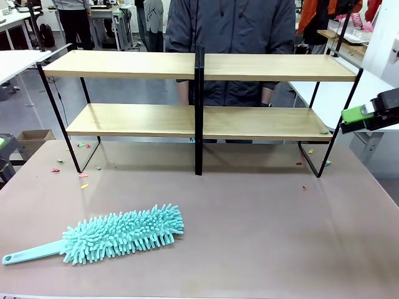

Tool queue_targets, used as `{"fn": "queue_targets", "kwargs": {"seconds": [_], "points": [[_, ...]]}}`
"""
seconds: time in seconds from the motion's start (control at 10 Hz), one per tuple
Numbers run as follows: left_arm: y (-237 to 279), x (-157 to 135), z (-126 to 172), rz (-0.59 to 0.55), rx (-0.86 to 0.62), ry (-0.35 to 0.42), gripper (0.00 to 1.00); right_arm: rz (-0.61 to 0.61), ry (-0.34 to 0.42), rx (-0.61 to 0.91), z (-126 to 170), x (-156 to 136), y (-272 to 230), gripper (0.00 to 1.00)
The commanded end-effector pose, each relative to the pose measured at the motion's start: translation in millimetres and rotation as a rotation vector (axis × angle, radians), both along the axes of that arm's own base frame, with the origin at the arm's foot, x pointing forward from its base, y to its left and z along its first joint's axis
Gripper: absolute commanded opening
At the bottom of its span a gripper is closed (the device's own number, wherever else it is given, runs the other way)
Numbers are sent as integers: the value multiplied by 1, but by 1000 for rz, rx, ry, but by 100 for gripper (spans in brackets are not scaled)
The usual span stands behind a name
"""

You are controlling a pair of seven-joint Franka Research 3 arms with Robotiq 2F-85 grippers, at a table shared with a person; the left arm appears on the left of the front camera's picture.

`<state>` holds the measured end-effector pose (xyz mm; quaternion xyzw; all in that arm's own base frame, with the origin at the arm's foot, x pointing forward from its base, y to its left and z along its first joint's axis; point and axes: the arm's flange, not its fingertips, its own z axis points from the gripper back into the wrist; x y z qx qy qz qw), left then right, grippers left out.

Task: Clean the shelves.
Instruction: Place the Duster on the table.

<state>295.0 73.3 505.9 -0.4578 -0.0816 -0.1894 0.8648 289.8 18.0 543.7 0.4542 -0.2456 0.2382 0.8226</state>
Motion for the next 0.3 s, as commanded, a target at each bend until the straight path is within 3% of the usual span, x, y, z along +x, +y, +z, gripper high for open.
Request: {"fn": "queue_targets", "kwargs": {"seconds": [0.0,0.2], "points": [[1,-1,-2,-4,4,-16,100,15,-26,24,2,4,1,100],[1,-1,-2,-4,4,-16,100,15,-26,24,2,4,1,100]]}}
